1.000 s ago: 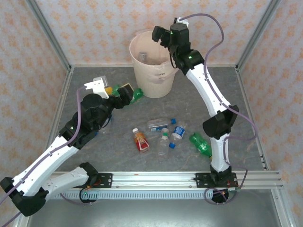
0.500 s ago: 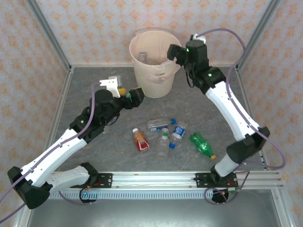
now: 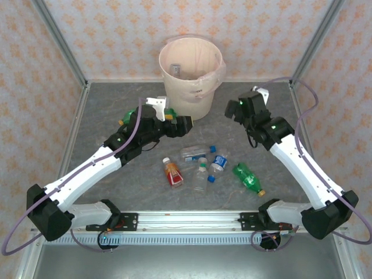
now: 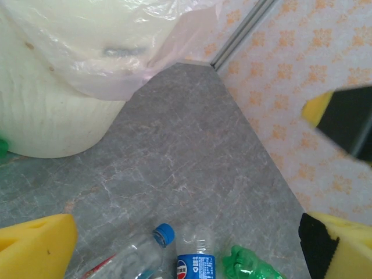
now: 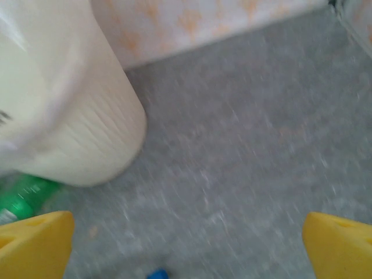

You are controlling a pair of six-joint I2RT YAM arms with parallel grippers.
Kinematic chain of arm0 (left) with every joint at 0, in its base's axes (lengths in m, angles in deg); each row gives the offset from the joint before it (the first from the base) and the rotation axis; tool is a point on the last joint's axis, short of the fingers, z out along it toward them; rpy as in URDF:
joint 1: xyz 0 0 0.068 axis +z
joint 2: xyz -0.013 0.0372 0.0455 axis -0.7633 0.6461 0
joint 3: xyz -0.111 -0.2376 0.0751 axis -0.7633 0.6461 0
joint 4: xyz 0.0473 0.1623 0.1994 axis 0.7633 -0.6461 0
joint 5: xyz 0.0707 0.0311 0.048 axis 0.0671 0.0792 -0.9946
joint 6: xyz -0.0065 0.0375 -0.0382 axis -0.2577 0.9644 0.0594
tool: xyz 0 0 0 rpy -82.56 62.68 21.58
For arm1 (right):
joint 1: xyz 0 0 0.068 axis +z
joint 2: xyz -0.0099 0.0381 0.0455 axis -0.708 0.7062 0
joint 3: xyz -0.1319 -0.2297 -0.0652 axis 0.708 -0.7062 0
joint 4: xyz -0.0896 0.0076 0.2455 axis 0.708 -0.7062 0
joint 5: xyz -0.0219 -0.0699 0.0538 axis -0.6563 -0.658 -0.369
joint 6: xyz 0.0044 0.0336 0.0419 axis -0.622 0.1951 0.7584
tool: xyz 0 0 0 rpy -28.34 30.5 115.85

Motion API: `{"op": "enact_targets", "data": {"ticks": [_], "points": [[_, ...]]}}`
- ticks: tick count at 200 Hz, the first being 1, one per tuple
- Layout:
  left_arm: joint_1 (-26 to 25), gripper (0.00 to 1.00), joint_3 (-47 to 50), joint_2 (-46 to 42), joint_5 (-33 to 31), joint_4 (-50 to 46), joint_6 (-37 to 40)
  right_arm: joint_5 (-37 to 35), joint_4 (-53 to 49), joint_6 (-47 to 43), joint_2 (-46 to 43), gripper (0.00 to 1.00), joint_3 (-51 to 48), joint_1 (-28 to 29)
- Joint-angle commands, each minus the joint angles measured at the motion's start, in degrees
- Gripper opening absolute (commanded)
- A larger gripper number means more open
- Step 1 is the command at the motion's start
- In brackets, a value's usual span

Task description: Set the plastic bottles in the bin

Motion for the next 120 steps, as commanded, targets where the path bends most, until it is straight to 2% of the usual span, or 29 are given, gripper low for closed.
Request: {"op": "enact_targets", "data": {"ticks": [1,45,120], "points": [[-0.3,0.99,-2.4,-0.1,2.3,3.0,0.9,1.6,-8.1,4.2,-1.0,1.0,-5.7,0.1],[-0.3,0.99,-1.1,-1.3,1.9,3.7,0.7,4.8,-11.2,9.2,-4.2,1.0,-19.1,0.1],[-0.3,0.99,-0.9,-1.5,0.7,4.0,1.5,11.1,-7.6,15.0,-3.9,1.0,-31.2,0.1]]}}
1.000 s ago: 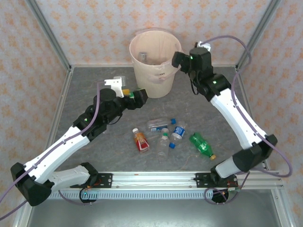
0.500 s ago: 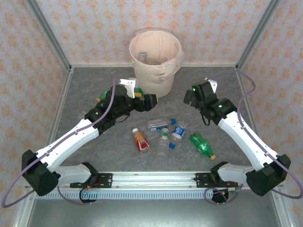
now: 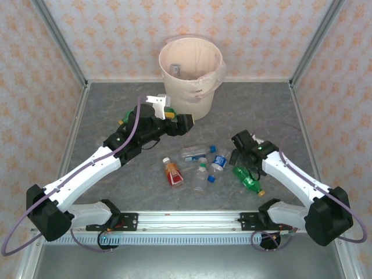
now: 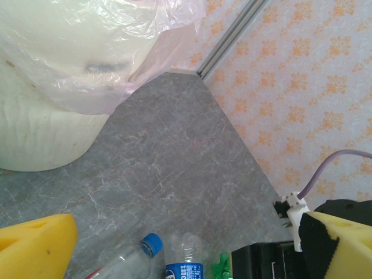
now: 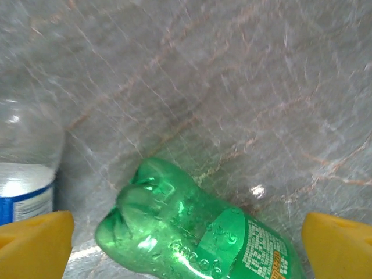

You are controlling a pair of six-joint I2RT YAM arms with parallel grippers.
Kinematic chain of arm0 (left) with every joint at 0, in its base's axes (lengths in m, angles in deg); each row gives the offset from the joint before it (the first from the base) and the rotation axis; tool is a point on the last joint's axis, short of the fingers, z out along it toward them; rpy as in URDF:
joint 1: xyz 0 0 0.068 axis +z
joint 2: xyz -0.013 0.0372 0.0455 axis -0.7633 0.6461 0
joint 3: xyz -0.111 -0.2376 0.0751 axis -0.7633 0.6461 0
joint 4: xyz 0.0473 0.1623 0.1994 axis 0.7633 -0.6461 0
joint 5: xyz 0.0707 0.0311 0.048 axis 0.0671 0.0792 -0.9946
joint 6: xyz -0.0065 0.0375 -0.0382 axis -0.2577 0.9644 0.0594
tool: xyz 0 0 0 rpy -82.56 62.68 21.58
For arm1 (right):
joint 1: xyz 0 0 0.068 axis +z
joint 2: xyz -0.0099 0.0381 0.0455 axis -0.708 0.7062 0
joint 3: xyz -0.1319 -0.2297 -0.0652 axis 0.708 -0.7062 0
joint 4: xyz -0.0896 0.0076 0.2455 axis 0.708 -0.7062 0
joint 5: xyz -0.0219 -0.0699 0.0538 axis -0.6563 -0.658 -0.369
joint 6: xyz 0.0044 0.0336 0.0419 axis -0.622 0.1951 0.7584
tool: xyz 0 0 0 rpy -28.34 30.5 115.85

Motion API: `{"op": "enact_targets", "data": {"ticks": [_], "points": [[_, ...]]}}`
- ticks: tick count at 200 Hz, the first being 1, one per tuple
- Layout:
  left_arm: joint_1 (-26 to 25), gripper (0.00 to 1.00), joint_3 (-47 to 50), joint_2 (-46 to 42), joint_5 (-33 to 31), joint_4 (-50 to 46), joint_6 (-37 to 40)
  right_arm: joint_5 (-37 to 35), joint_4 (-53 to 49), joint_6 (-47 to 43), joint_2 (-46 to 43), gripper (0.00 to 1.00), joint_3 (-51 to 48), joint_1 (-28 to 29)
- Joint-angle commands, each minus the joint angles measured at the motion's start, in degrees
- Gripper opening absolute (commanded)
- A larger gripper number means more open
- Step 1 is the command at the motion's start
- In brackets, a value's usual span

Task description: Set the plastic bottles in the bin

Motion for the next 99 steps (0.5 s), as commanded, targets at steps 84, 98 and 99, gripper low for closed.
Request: {"op": "enact_targets", "data": {"ticks": [84,98,99], "points": [[-0.3,0.99,-1.1,-1.1,-1.6,1.0,3.1,2.1,0.4,5.0,-0.4,1.0,-3.8,1.2],[-0.2,0.99,-1.1,-1.1,-1.7,0.8,3.2,2.1,0.3,5.3,-1.3,1.0,-4.1,1.7],[-0.2,0.99,-1.1,-1.1,-1.7,0.9,3.2,2.1,0.3,5.3,-1.3,1.0,-4.1,1.7]]}}
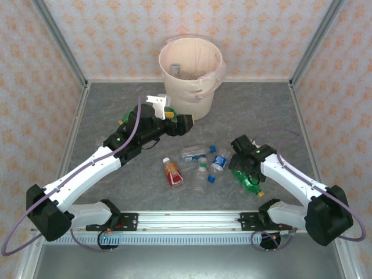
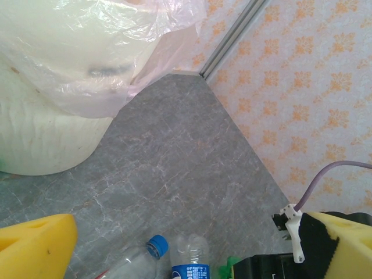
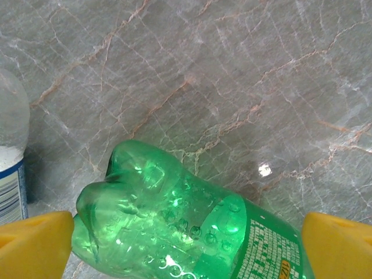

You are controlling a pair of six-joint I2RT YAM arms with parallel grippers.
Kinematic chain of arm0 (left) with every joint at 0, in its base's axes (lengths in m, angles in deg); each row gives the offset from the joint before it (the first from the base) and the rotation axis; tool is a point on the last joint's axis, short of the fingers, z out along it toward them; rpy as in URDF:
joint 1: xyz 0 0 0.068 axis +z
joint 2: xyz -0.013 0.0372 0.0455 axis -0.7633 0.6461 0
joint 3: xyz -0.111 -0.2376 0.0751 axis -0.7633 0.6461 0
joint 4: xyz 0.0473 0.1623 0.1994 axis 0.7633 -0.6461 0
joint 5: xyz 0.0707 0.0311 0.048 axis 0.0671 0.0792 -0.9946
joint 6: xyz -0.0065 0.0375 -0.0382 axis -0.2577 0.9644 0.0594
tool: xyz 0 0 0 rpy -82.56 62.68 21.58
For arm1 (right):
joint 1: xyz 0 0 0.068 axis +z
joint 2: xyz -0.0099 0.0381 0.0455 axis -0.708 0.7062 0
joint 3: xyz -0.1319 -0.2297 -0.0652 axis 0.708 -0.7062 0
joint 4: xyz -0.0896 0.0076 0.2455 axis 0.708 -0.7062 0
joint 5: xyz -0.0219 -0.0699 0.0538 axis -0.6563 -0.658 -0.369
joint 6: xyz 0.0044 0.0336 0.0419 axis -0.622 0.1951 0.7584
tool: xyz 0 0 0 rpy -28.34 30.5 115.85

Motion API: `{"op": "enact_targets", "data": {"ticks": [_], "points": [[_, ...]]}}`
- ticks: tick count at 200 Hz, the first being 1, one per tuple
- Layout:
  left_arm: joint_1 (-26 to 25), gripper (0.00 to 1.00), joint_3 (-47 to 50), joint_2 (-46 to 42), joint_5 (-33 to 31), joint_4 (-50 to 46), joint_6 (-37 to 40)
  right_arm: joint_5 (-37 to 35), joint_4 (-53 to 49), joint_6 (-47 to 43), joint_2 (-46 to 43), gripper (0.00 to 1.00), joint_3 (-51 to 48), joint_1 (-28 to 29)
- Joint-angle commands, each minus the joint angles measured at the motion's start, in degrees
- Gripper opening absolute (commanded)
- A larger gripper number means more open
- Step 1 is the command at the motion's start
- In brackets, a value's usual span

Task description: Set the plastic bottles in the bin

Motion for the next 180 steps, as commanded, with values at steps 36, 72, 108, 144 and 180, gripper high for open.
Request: {"op": "enact_targets", "data": {"ticks": [36,72,108,144,180], "points": [[-0.2,0.99,-1.3,-0.7,-1.3,0.9,1.7,-0.5,-1.2,3.4,-2.5,1.0,-2.0,3.3],[-0.2,0.99,-1.5,-0.3,-1.1,0.8,1.5,-0.2,-0.5,4.5,-1.0,1.0,-3.1,5.4],[-0.2,0.99,-1.9,-0.4,-1.2,0.3,1.5,0.9,1.6,4.7,0.2,0.98,-4.6,5.6],[-0.2,0.99,-2.1,-0.7,-1.4,-0.3,1.6,1.3,3.9,3.4,1.7,0.93,-4.5,5.7],[-0.2,0.99,-1.9,-1.4,-1.8,-0.6,1.3,1.6,6.2,3.0,4.3,0.81,-4.7,5.6]]}}
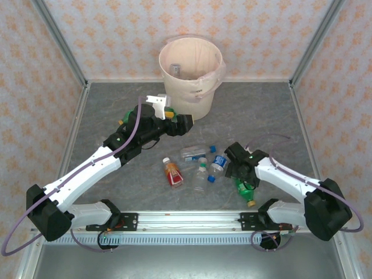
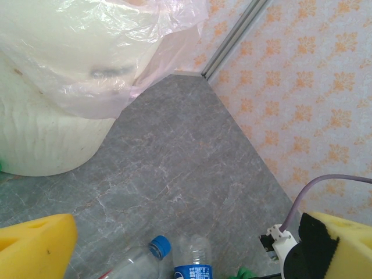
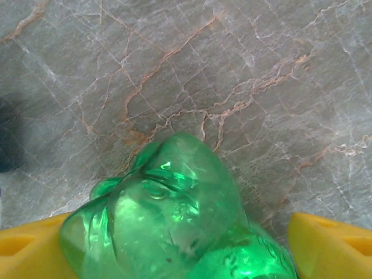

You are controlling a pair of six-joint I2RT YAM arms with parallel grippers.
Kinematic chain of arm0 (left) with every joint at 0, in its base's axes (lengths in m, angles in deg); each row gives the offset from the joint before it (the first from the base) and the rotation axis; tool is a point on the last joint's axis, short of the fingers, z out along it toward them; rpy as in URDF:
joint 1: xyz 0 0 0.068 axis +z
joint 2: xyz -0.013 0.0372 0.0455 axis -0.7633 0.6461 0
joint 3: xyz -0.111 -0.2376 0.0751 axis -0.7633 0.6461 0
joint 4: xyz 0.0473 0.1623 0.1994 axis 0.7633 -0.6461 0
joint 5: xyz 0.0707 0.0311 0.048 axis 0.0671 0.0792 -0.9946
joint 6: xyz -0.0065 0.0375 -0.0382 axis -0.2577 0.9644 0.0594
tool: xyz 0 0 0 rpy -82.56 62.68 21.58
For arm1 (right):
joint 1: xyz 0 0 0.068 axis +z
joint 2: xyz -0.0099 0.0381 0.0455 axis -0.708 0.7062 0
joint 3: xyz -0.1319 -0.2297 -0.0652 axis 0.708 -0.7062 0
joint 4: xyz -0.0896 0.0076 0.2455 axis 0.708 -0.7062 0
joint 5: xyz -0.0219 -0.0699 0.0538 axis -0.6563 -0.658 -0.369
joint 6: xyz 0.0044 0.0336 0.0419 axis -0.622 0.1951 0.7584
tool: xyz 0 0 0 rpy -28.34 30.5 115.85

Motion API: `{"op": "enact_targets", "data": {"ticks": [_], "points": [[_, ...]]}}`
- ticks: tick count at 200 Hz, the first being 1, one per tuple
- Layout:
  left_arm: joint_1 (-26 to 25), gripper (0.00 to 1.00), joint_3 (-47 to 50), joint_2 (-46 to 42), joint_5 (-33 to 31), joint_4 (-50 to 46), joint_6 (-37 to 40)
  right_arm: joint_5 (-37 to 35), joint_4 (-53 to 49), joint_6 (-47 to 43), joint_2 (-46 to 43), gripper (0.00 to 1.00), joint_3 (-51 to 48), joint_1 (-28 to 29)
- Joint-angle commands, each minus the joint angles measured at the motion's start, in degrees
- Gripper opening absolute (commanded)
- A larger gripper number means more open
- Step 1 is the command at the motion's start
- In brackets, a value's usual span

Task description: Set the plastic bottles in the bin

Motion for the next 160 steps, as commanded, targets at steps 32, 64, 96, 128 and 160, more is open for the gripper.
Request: {"op": "enact_targets", "data": {"ticks": [32,64,96,128,160], "points": [[-0.2,0.99,-1.6,-2.3,-1.9,-1.0,1.0,-0.4,3.0,-0.3,2.5,0.75,-0.3,0.3],[-0.2,0.99,-1.3,-2.6,-2.2,-1.1,1.1,-2.0,3.6,0.3,2.6,0.58,1.0,0.3],[-0.2,0.99,-1.7,-2.8,-2.2,-1.2,1.0,-5.2,4.0,1.7,3.9,0.55,2.4,0.2],[-0.2,0.99,-1.8,-3.0,-2.3,-1.7,1.2,-8.0,5.4,1.7,6.5,0.57,4.8,-0.2],[-0.2,0.99,-1.7,-4.0,-3.5,-2.2,1.1,-9.6,6.0,1.0,7.1,0.57,8.2,-1.7]]}}
